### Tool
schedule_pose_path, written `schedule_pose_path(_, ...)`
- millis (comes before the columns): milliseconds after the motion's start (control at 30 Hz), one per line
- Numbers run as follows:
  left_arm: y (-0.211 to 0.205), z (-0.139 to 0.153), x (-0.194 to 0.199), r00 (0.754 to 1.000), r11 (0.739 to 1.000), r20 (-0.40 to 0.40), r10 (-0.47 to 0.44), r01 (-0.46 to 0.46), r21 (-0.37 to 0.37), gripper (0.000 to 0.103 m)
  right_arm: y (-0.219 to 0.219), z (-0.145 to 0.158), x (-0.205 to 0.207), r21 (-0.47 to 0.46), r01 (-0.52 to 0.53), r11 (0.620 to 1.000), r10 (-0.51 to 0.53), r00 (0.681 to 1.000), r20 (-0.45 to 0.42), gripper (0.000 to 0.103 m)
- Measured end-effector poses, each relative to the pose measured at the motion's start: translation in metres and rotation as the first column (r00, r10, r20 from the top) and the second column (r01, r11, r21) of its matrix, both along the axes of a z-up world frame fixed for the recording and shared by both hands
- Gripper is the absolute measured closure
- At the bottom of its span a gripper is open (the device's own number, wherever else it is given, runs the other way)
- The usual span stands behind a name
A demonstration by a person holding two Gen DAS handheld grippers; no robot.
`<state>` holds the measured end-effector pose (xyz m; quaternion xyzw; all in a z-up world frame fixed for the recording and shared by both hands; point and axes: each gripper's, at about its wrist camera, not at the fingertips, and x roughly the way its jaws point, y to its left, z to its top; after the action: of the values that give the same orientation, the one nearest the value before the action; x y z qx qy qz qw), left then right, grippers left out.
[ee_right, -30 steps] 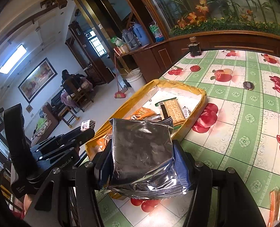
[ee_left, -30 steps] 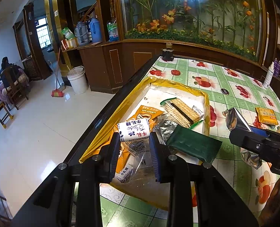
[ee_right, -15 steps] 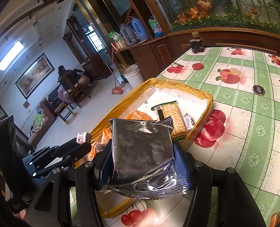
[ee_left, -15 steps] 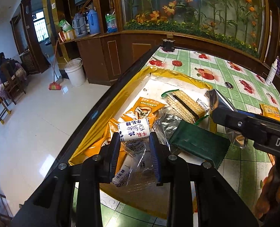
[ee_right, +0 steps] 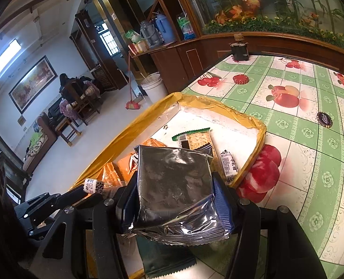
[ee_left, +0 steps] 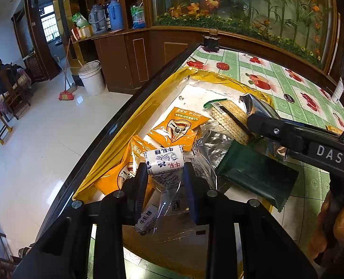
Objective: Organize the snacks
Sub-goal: 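Open both tools to release the packs into the tray, then move both tools back toward the cracker packs on the table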
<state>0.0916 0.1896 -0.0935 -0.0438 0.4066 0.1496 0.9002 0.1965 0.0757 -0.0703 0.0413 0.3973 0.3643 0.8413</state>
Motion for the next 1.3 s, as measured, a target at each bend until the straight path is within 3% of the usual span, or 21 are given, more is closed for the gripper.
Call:
schedule_pose_path(67, 0.001, 0.000, 0.001, 1.000, 1.000, -0.003, 0.003, -0.003, -0.007, 0.073, 0.004, -0.001, 0.003, -0.009, -0.001, 1.000, 0.001, 1.000, 0.003, 0.044)
schedule_pose_path(200, 0.007, 0.001, 0.001, 1.000, 0.999, -0.009, 0.026, -0.027, -0.023, 0.039, 0.015, -0.002, 0.004, -0.043, -0.013, 0.999, 0.013, 1.000, 0.011, 0.041)
schedule_pose_path(233, 0.008, 0.002, -0.001, 0.999, 0.999, -0.001, 0.032, -0.032, -0.027, 0.037, 0.016, -0.002, 0.002, -0.046, -0.015, 0.999, 0.016, 1.000, 0.014, 0.040)
schedule_pose_path(433, 0.008, 0.012, -0.007, 0.999, 0.999, 0.020, 0.038, -0.038, -0.027, 0.037, 0.008, 0.009, -0.005, -0.037, -0.001, 0.999, 0.003, 0.999, 0.049, 0.036)
schedule_pose_path(733, -0.017, 0.028, -0.021, 0.998, 1.000, 0.056, -0.011, 0.011, -0.014, 0.030, -0.051, 0.028, -0.032, 0.008, 0.079, 0.997, -0.079, 0.994, 0.075, 0.034)
schedule_pose_path(1000, -0.051, 0.041, -0.027, 0.994, 0.996, 0.074, -0.086, 0.087, -0.007, 0.030, -0.138, 0.022, -0.065, 0.010, 0.221, 0.975, -0.221, 0.972, 0.075, 0.031)
schedule_pose_path(1300, -0.115, 0.038, -0.025, 0.972, 0.973, 0.048, -0.230, 0.230, -0.007, 0.030, -0.252, -0.005, -0.103, -0.009, 0.417, 0.909, -0.417, 0.909, 0.017, 0.030)
